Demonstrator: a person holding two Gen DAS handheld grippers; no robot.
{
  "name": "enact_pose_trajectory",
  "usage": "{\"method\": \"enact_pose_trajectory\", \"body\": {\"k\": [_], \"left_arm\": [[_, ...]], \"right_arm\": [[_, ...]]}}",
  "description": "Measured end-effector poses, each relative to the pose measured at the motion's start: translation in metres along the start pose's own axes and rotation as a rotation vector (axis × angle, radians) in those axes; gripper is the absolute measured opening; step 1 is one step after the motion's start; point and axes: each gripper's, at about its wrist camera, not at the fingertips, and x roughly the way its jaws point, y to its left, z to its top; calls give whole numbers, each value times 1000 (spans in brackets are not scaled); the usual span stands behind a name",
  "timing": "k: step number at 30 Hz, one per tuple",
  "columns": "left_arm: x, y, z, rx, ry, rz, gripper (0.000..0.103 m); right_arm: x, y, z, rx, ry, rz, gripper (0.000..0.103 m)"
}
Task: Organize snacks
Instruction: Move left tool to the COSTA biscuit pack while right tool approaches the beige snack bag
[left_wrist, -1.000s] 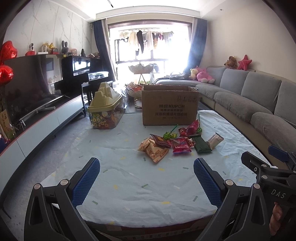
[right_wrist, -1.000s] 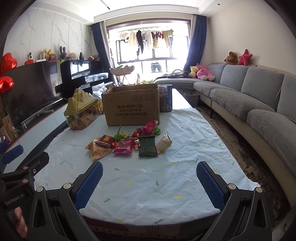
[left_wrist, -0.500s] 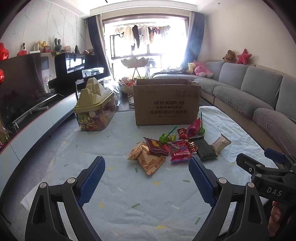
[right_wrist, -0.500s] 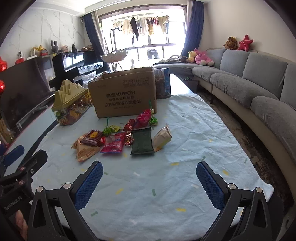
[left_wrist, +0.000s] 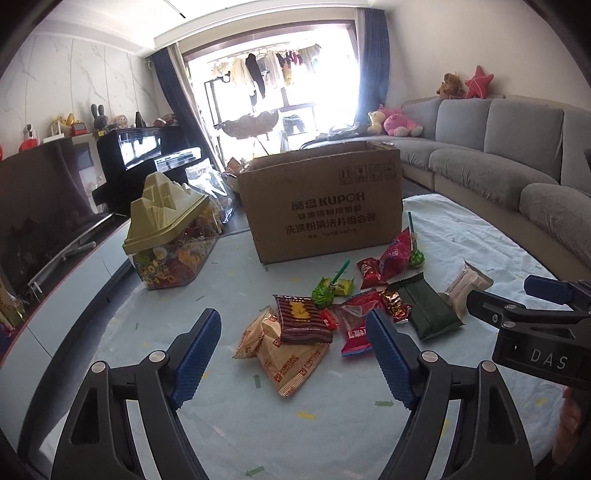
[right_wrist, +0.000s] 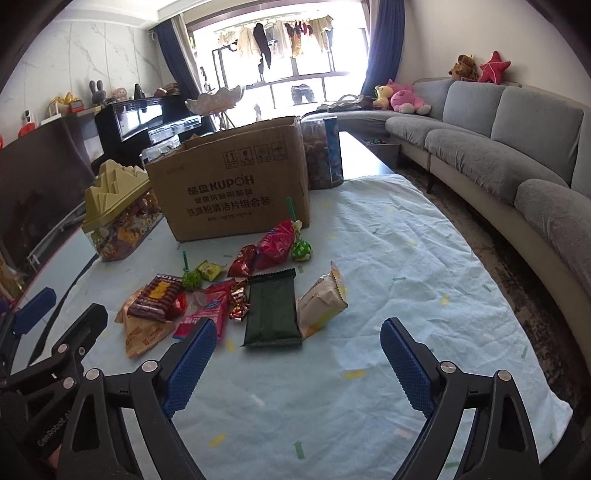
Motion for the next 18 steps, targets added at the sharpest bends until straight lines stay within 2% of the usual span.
{"method": "enact_pose_trajectory", "body": {"k": [13,18], "left_arm": [[56,-16,-4,49,101,35,66],[68,-17,-5,53,158,27,65]], "right_arm": [[55,-10,6,23,106,36,70],[67,-11,7,32,133,52,63]]}}
